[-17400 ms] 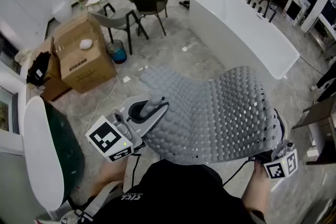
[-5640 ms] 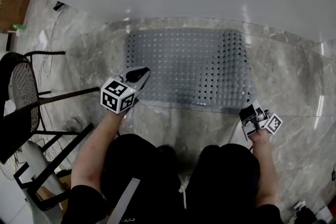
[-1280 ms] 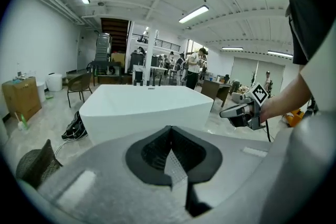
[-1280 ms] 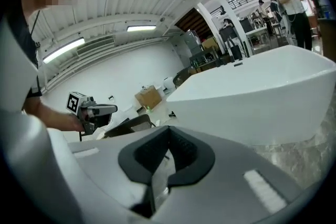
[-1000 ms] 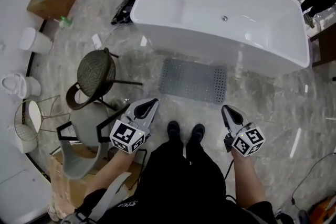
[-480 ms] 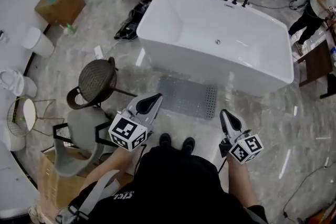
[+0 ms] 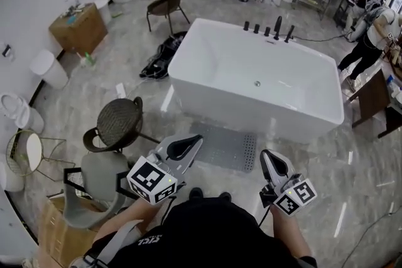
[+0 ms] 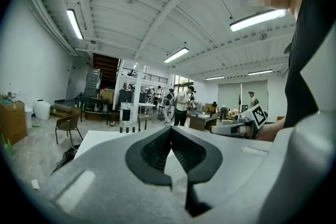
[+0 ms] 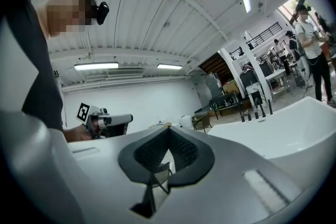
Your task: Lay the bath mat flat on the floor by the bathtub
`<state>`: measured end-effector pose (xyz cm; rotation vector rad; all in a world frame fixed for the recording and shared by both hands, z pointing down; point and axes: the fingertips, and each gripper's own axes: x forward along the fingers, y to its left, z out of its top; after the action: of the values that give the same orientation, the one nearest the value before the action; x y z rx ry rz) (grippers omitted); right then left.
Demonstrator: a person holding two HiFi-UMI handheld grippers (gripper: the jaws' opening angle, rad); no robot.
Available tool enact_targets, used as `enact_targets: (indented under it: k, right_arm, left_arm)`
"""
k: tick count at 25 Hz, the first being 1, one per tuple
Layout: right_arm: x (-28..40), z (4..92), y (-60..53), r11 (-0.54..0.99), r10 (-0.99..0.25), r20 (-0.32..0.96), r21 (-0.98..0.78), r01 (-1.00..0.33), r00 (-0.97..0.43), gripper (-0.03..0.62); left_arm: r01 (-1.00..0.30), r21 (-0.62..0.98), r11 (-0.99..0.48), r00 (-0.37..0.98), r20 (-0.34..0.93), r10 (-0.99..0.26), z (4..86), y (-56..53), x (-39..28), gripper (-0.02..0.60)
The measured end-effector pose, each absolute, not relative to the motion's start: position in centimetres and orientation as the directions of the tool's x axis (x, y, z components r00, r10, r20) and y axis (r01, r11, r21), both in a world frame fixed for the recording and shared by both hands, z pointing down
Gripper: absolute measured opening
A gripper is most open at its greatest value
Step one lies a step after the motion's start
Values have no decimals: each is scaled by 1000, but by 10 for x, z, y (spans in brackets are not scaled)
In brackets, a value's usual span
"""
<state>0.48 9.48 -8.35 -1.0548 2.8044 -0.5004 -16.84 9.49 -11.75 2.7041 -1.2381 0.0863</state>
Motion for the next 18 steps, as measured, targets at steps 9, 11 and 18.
enact_targets:
  k: [9, 11, 18]
  right_arm:
    - [-22, -129, 90, 733, -663, -38, -238, -637, -748, 0]
    - [-30, -129, 89, 739, -658, -26, -218, -638, -753, 0]
    - [-37, -126, 89, 741, -652, -11, -219, -635, -758, 0]
  left_arm:
    - [-807, 49, -589, 590, 98, -801, -127, 91, -210, 6]
    - [-817, 51, -574, 577, 89, -812, -125, 86, -215, 6]
    - [-790, 64, -610, 613, 106, -783, -121, 84, -207, 6]
